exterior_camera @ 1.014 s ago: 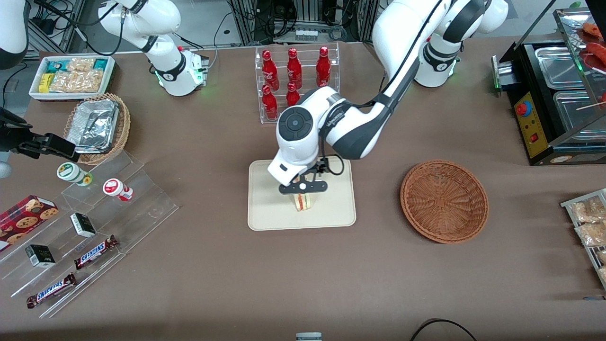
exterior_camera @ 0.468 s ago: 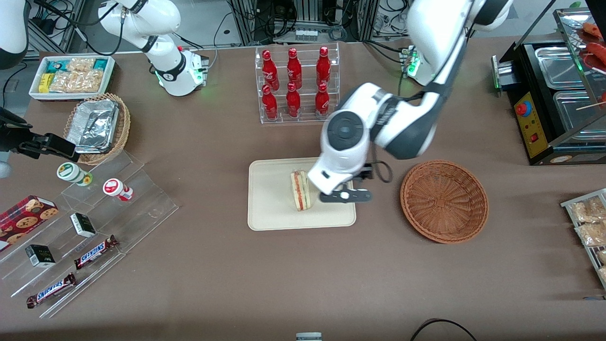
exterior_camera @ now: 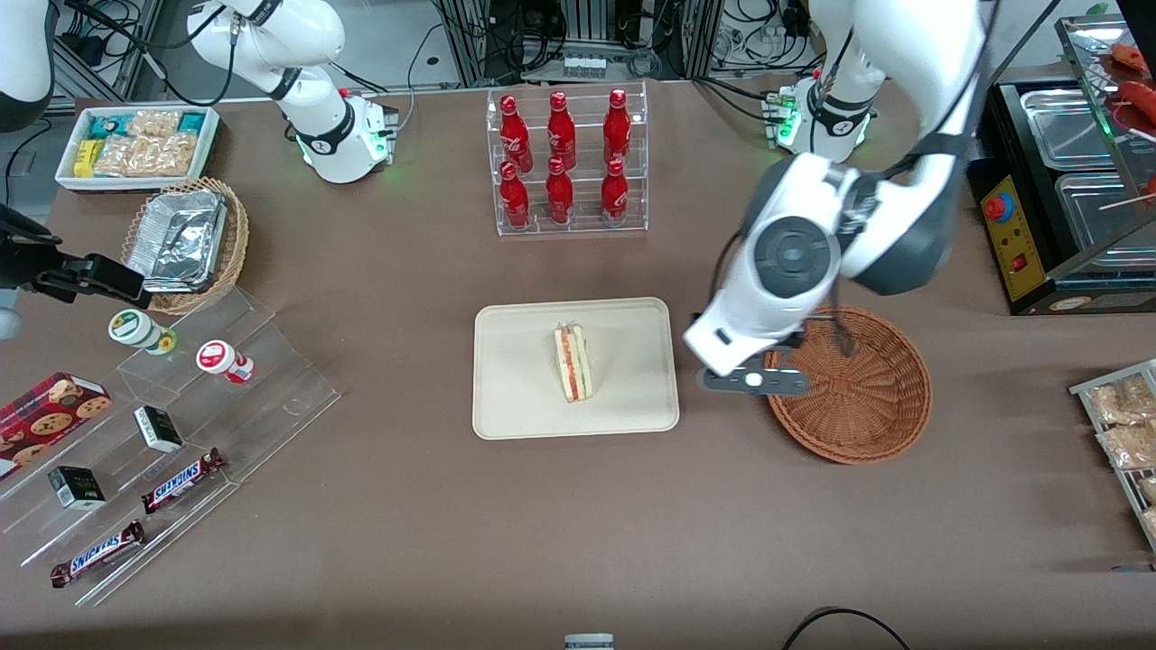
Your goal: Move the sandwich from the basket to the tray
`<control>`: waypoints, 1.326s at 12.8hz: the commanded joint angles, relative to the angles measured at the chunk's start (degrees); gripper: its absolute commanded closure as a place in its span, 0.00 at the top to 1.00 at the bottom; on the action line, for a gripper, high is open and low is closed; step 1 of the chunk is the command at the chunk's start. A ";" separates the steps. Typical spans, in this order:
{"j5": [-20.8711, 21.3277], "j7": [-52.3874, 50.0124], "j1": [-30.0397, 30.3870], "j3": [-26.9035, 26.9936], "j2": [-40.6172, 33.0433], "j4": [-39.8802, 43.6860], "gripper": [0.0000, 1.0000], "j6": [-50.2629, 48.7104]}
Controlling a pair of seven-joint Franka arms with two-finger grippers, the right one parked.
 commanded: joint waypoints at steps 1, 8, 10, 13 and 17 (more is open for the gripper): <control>-0.23 5.89 3.68 -0.42 -6.66 -6.88 1.00 1.03; -0.23 18.99 14.40 -1.12 -18.26 -13.40 1.00 -5.64; -0.23 23.20 19.40 -2.52 -20.82 -13.05 1.00 -9.24; -0.06 23.93 23.98 -3.59 -23.63 -11.47 1.00 -12.41; 0.12 26.65 26.45 -2.88 -24.17 -6.99 1.00 -16.82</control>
